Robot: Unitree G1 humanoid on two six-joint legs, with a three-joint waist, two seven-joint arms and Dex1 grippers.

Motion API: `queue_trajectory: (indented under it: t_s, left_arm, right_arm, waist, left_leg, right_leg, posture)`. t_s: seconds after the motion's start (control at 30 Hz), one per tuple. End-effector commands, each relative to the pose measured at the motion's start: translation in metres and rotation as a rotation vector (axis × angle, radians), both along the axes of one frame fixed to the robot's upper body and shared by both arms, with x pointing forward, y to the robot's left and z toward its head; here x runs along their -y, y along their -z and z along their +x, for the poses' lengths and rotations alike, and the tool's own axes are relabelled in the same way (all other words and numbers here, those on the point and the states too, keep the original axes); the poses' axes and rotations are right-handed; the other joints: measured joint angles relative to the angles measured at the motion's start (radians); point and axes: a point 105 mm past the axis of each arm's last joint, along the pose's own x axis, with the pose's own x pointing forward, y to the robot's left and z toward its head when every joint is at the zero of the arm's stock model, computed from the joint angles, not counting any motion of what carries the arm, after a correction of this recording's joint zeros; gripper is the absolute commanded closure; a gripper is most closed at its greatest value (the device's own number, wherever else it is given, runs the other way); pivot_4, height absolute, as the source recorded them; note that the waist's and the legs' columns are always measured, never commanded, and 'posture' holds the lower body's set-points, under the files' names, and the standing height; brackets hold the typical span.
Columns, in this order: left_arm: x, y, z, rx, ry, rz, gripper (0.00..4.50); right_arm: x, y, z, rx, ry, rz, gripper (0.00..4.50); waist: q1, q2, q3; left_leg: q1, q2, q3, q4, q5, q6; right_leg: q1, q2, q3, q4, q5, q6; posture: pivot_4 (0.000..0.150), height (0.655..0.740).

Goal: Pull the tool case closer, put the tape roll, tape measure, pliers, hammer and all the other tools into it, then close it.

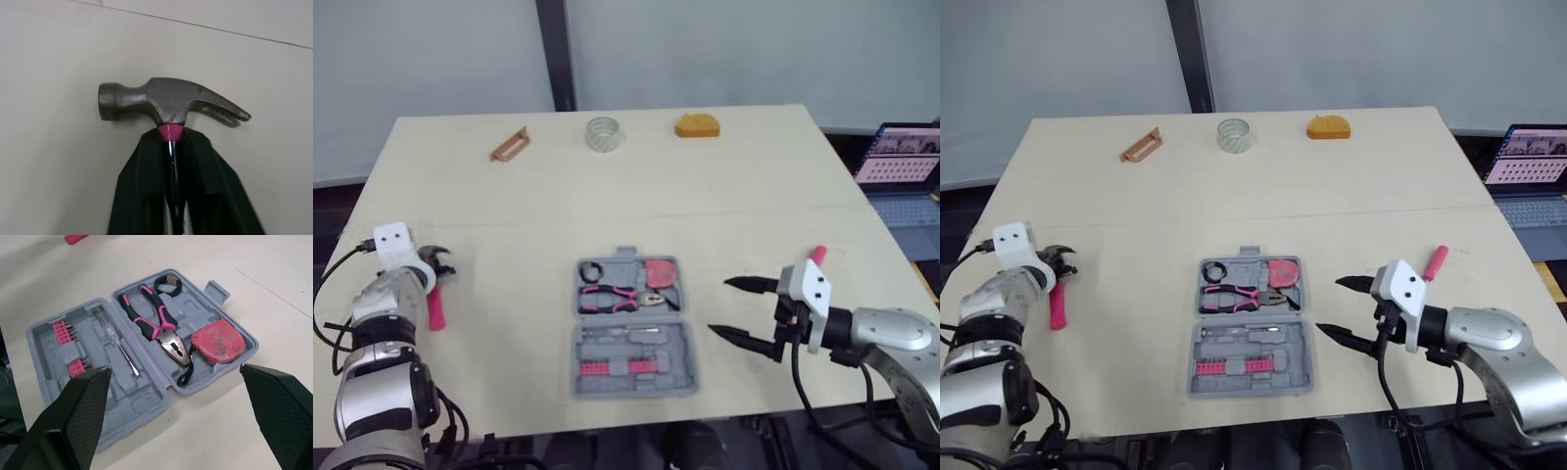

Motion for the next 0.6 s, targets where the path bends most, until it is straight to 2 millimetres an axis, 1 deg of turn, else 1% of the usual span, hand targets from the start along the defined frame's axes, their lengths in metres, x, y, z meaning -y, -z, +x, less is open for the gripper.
queue_trajectory:
  t_s: [0.03,0.3,0.37,0.4,0.5,0.6]
  left_arm:
    - [-0.01,-0.006,-0.003,-0.012,-0.022,0.04,4.48]
    - [-0.009,-0.003,-0.007,-0.033,0.007,0.056,4.48]
    - [0.002,-0.008,-0.008,-0.049,0.128,0.084,4.48]
    - [0.011,-0.011,-0.009,-0.055,0.209,0.098,4.48]
    - [0.03,-0.017,-0.015,-0.068,0.358,0.127,4.48]
    - [0.07,-0.027,-0.036,-0.102,0.661,0.182,4.48]
  right_arm:
    - [-0.003,-0.009,-0.001,0.04,-0.006,0.006,0.0]
    - [-0.003,-0.008,0.0,0.035,-0.005,0.009,0.0]
    - [-0.001,-0.008,0.0,0.038,-0.009,0.01,0.0]
    - [-0.001,-0.008,0.001,0.038,-0.012,0.009,0.0]
    - [0.001,-0.008,0.002,0.035,-0.017,0.007,0.0]
    - [0.002,-0.004,0.002,0.028,-0.031,0.001,0.0]
  waist:
    - [0.0,0.0,0.0]
    - [0.0,0.0,0.0]
    - [-0.005,0.0,0.0]
    - [-0.006,0.0,0.0]
    - [-0.007,0.0,0.0]
    - [-0.006,-0.002,0.001]
  left_leg:
    - [0.0,0.0,0.0,0.0,0.0,0.0]
    - [0.0,0.0,0.0,0.0,0.0,0.0]
    - [0.0,0.0,0.0,0.0,0.0,0.0]
    - [0.0,0.0,0.001,0.0,0.0,0.0]
    - [-0.001,0.0,0.002,-0.001,0.0,0.0]
    - [-0.002,0.0,0.003,0.0,0.0,0.0]
  right_leg:
    - [0.0,0.0,0.0,0.0,0.0,0.0]
    - [0.0,0.0,0.0,0.0,0.0,0.0]
    - [-0.001,0.0,0.0,0.0,0.0,0.0]
    - [-0.001,0.0,0.0,0.001,0.0,0.0]
    - [-0.004,-0.001,0.001,0.003,0.0,0.0]
    - [-0.006,-0.001,0.003,0.003,0.0,0.0]
  posture:
    - [0.15,0.74]
    - [0.15,0.74]
    - [0.15,0.74]
    - [0.15,0.74]
    - [0.15,0.74]
    - [0.15,0.74]
